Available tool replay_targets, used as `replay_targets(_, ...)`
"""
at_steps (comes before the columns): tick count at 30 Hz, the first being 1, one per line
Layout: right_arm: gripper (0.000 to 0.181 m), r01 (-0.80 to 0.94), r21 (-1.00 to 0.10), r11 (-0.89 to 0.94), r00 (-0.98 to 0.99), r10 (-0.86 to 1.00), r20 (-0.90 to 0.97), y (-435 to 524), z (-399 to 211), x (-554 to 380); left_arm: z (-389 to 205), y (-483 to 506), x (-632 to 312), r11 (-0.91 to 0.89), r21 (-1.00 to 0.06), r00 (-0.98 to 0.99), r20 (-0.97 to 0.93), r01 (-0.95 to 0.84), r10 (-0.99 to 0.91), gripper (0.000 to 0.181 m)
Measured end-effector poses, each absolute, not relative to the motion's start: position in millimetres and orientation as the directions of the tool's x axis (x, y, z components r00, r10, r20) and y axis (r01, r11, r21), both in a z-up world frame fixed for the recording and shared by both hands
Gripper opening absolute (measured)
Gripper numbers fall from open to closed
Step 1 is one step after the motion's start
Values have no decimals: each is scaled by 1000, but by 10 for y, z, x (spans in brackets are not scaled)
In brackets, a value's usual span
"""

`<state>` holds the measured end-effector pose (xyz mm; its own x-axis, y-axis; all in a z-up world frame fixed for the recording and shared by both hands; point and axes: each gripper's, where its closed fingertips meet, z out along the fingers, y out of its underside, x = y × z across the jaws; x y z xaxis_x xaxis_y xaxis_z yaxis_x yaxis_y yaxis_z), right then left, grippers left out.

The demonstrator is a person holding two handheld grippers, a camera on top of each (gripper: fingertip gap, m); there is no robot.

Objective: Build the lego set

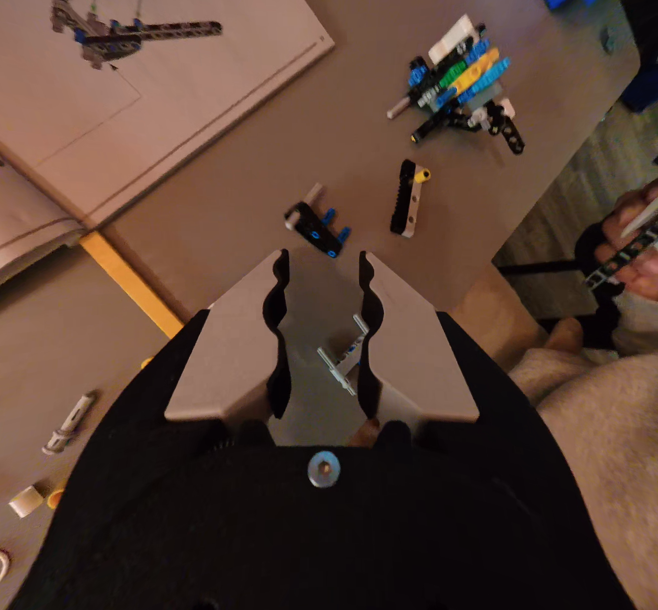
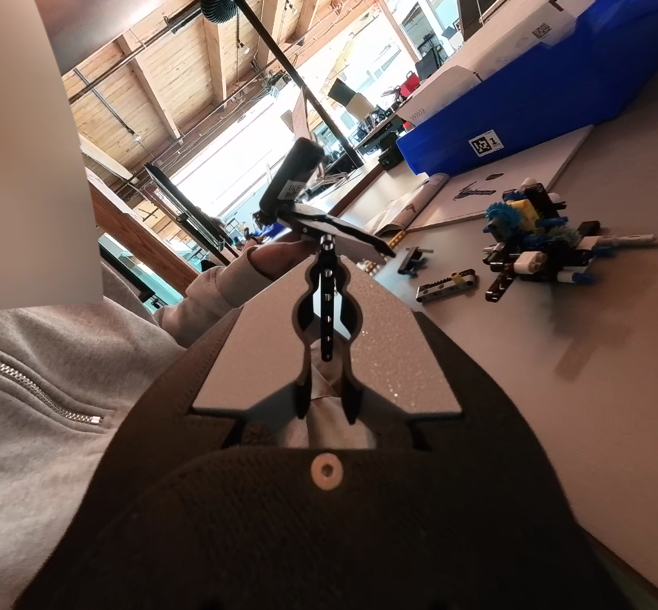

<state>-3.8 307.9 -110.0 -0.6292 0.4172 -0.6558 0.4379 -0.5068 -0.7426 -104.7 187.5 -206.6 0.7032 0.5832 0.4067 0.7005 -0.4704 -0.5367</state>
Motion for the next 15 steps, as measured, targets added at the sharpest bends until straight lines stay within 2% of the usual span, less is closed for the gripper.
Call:
replay_targets(1, 6, 438, -741, -509, -629, 415, -657, 3083, -1099, -39, -2063, 1868, -1093, -448, -543, 689, 410, 711, 597, 37)
replay_targets(4, 6, 442, -734, -516, -627, 407, -664, 3094, -1097, -39, -2038, 1932, -1102, -450, -583, 722, 405, 677, 561, 46)
replay_targets(9, 6, 435, -727, -531, -625, 403, -668, 3136, -1078, -40, -2128, 1823, -1243, -569, -639, 790, 102, 518, 604, 57)
replay_targets(12, 6, 442, -722, -532, -624, 396, -674, 3127, -1087, -44, -2156, 1905, -1233, -553, -663, 759, 36, 505, 650, 62)
replay_targets(15, 5, 443, -722, -531, -623, 396, -674, 3125, -1088, -44, -2228, 2015, -1137, -576, -672, 769, -15, 465, 639, 75)
